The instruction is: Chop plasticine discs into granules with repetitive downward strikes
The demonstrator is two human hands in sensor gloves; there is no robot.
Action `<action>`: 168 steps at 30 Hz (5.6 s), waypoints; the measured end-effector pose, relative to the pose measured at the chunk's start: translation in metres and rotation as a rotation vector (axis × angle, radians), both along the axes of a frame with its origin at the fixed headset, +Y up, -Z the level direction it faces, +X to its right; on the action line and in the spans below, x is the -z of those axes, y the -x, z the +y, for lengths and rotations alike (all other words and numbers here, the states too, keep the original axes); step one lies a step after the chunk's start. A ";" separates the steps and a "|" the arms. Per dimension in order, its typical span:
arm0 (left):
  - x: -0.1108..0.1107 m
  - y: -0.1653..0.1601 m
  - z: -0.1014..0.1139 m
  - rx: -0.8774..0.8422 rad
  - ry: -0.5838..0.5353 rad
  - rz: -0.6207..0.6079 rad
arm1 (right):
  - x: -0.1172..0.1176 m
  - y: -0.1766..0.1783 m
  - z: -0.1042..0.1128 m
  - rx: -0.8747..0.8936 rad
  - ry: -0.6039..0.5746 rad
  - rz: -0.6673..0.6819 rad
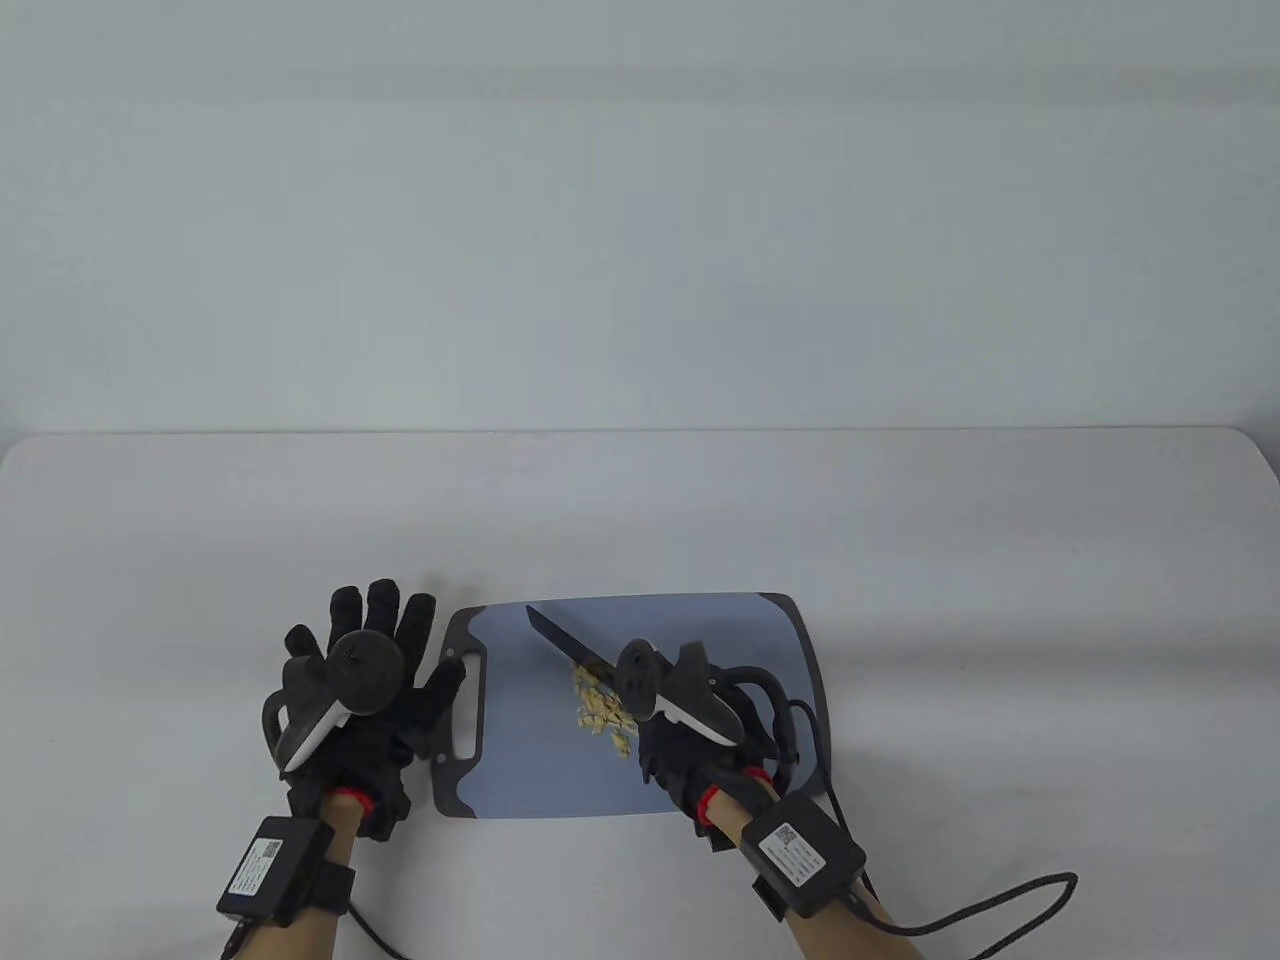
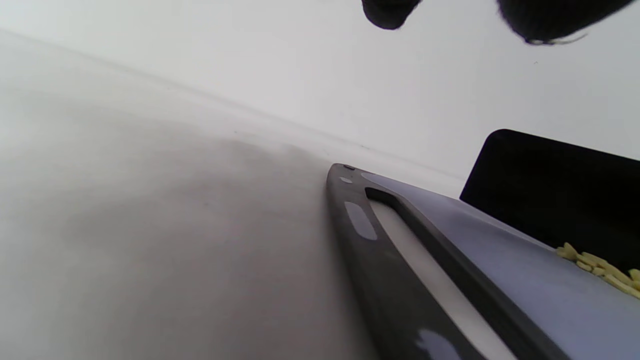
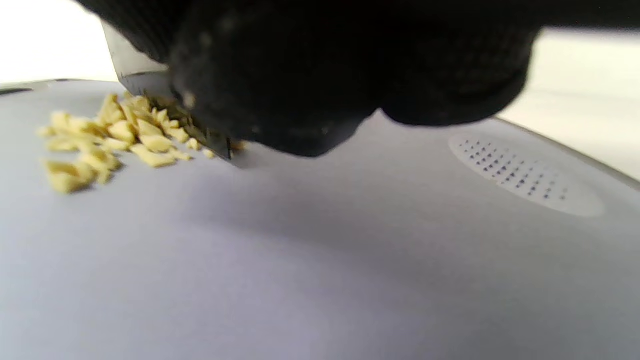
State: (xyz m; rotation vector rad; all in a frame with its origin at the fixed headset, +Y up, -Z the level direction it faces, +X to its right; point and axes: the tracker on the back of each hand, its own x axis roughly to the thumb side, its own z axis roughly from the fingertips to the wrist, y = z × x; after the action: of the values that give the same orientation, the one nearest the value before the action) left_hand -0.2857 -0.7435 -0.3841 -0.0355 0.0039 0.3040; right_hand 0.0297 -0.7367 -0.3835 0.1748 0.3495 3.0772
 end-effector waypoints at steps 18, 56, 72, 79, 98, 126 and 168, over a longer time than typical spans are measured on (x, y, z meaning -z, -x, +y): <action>-0.003 0.000 0.002 -0.006 -0.008 0.000 | 0.003 -0.011 -0.004 -0.019 0.044 -0.057; -0.001 0.000 0.002 -0.009 -0.001 0.000 | 0.005 -0.006 -0.006 -0.076 -0.068 -0.031; -0.001 0.003 0.002 -0.016 0.000 0.008 | -0.008 0.017 -0.011 -0.046 -0.020 0.022; -0.002 0.002 0.002 -0.011 0.001 0.005 | -0.007 0.020 0.004 -0.096 0.081 0.016; -0.001 -0.002 0.000 0.009 0.010 -0.004 | -0.020 0.021 0.003 -0.126 0.017 0.034; 0.000 0.000 0.000 -0.001 0.006 0.000 | -0.030 0.029 -0.012 -0.067 -0.057 0.059; 0.000 -0.004 -0.001 0.012 0.008 -0.010 | -0.008 0.009 -0.004 0.006 0.002 0.015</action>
State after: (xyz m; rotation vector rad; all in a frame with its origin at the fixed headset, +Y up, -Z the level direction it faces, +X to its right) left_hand -0.2821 -0.7449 -0.3841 -0.0451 -0.0042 0.2922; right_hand 0.0203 -0.7410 -0.3751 0.1990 0.3517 3.0712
